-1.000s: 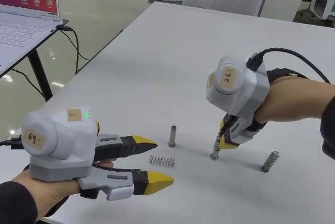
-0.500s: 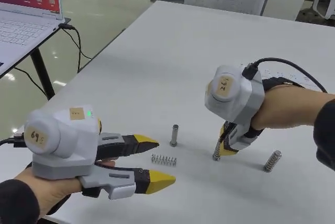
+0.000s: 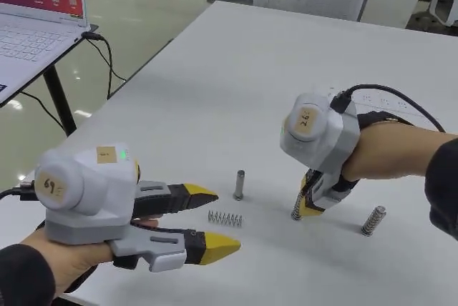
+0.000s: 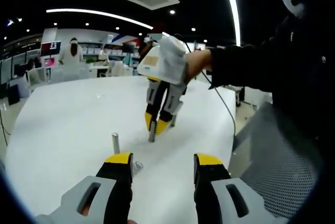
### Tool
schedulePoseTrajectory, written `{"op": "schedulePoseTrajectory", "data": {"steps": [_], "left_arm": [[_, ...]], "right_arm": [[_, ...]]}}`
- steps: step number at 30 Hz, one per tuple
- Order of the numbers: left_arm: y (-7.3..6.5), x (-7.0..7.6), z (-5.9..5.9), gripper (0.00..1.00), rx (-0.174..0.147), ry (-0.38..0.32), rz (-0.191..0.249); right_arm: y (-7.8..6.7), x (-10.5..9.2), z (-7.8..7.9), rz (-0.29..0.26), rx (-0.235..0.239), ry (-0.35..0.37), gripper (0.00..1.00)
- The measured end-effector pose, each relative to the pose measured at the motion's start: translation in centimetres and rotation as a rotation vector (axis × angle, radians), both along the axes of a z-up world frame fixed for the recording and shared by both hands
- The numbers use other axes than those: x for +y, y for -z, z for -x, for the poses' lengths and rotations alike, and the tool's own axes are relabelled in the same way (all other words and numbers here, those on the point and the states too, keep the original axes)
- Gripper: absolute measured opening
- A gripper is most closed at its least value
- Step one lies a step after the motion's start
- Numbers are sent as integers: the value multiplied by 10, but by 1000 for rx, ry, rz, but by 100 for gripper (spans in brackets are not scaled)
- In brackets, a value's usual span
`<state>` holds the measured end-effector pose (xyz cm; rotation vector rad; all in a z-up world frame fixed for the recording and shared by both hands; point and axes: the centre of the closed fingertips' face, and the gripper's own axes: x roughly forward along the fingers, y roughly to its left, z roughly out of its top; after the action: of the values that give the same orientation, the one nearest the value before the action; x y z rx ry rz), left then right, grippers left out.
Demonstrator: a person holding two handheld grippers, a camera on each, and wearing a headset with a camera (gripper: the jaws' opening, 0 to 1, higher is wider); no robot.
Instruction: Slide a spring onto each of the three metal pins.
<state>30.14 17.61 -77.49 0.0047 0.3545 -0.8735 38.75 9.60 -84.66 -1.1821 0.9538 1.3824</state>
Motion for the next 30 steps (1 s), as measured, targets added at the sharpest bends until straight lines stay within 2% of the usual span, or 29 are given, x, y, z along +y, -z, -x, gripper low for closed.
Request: {"op": "schedulePoseTrajectory", "data": {"steps": [19, 30], "left_arm": [[1, -1, 1, 41, 2, 4, -5], [2, -1, 1, 41, 6, 5, -9]], "right_arm": [[-6, 0, 0, -28, -9, 13, 19], [-21, 11, -1, -73, -39, 7, 21]]}}
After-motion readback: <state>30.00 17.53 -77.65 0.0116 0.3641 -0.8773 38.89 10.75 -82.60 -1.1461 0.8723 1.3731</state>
